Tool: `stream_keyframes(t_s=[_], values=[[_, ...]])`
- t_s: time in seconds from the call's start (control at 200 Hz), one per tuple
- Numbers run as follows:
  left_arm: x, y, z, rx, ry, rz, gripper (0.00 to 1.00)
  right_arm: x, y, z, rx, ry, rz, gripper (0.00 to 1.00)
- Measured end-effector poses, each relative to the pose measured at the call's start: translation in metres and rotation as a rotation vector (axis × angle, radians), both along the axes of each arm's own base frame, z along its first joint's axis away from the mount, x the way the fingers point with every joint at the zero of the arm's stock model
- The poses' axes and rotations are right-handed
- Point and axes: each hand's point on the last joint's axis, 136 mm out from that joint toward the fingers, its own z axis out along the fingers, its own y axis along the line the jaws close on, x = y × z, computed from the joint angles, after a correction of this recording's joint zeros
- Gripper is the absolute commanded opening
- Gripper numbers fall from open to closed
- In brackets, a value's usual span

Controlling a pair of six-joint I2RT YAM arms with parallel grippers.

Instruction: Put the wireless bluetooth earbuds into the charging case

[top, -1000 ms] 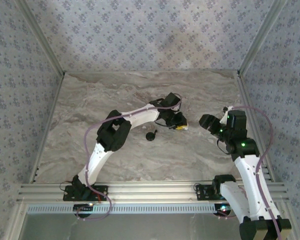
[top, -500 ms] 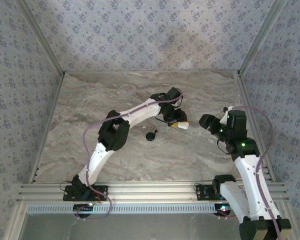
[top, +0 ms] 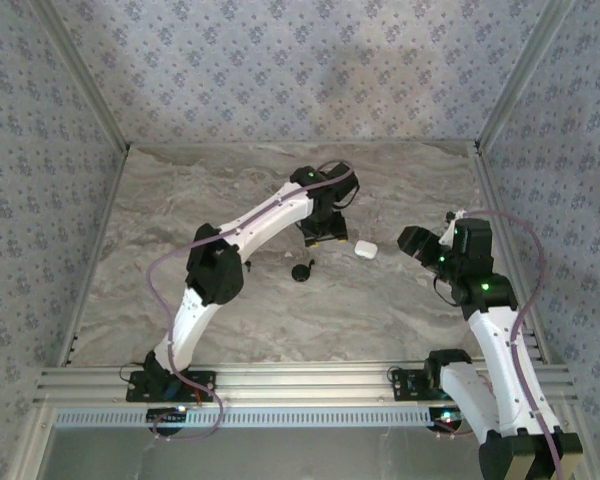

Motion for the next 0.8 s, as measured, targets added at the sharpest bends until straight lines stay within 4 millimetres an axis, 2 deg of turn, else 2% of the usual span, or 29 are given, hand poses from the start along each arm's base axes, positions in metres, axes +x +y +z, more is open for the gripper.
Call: stream_keyframes(t_s=[0.08,0.11,0.315,0.48,0.8], values=[[-0.015,0.022,-0.006,0.065,0.036,0.022,0.67,0.0,0.0,0.0,0.0,0.0,0.0,0.75],[-0.02,0.028,-0.009,0.083,0.049,0.034,0.73,0.0,0.0,0.0,0.0,0.0,0.0,0.75],[-0.049,0.066,-0.033,0.192,0.125,0.094,0.75,0.0,0.0,0.0,0.0,0.0,0.0,0.75],[-0.05,0.073,-0.045,0.21,0.137,0.115,0.75,0.0,0.0,0.0,0.0,0.0,0.001,0.75],[-0.034,0.074,-0.053,0.187,0.126,0.125,0.74,0.0,0.001,0.0,0.005,0.001,0.006,0.75]])
